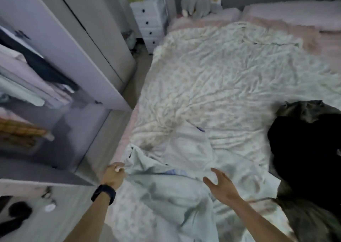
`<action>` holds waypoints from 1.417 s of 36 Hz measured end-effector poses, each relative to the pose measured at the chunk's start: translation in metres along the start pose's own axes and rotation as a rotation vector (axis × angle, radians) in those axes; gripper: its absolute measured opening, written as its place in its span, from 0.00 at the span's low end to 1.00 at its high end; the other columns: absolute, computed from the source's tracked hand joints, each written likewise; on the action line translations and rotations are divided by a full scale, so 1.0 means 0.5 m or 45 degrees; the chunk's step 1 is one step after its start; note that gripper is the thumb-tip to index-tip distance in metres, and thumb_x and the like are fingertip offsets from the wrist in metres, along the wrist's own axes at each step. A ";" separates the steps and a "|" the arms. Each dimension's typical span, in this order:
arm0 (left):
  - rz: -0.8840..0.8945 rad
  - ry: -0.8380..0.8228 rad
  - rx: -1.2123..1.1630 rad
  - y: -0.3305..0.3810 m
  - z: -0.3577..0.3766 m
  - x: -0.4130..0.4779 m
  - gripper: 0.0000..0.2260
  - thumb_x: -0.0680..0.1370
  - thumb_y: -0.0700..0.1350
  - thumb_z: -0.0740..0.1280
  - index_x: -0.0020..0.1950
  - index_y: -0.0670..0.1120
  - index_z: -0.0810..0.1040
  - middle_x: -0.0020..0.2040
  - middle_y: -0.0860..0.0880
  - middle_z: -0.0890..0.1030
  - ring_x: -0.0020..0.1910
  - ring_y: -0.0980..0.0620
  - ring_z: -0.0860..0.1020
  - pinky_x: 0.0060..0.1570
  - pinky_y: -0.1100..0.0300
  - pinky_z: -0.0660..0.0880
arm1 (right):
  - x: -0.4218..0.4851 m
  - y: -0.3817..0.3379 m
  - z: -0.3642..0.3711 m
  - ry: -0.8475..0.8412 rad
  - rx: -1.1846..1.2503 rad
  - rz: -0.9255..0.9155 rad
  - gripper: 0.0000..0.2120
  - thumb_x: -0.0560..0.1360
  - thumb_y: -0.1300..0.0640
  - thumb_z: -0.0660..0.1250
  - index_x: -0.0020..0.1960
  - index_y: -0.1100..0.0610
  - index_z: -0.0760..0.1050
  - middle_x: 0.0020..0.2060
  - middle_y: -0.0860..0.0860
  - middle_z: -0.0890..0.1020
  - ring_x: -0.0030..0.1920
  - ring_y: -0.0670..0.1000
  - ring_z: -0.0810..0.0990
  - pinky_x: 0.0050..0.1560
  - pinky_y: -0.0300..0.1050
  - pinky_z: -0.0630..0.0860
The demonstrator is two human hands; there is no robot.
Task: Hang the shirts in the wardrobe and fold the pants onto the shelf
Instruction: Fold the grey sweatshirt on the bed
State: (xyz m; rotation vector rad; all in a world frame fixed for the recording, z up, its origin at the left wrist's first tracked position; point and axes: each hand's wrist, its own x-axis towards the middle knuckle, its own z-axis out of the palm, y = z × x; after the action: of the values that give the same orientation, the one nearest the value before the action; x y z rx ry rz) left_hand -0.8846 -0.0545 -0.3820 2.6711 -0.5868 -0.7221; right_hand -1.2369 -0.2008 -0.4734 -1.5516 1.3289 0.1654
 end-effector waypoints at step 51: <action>-0.282 0.107 0.158 -0.156 0.089 0.586 0.18 0.83 0.52 0.59 0.66 0.42 0.69 0.64 0.37 0.69 0.61 0.34 0.73 0.59 0.43 0.70 | 0.589 -0.353 0.127 0.165 -0.375 0.201 0.38 0.78 0.43 0.66 0.81 0.54 0.52 0.73 0.61 0.67 0.71 0.64 0.69 0.68 0.59 0.69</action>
State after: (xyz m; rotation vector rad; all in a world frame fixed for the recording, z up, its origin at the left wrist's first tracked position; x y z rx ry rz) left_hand -0.6536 -0.1300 -0.5685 2.8977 -0.3274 -0.6456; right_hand -0.9560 -0.3702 -0.5929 -1.7246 1.5854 0.3788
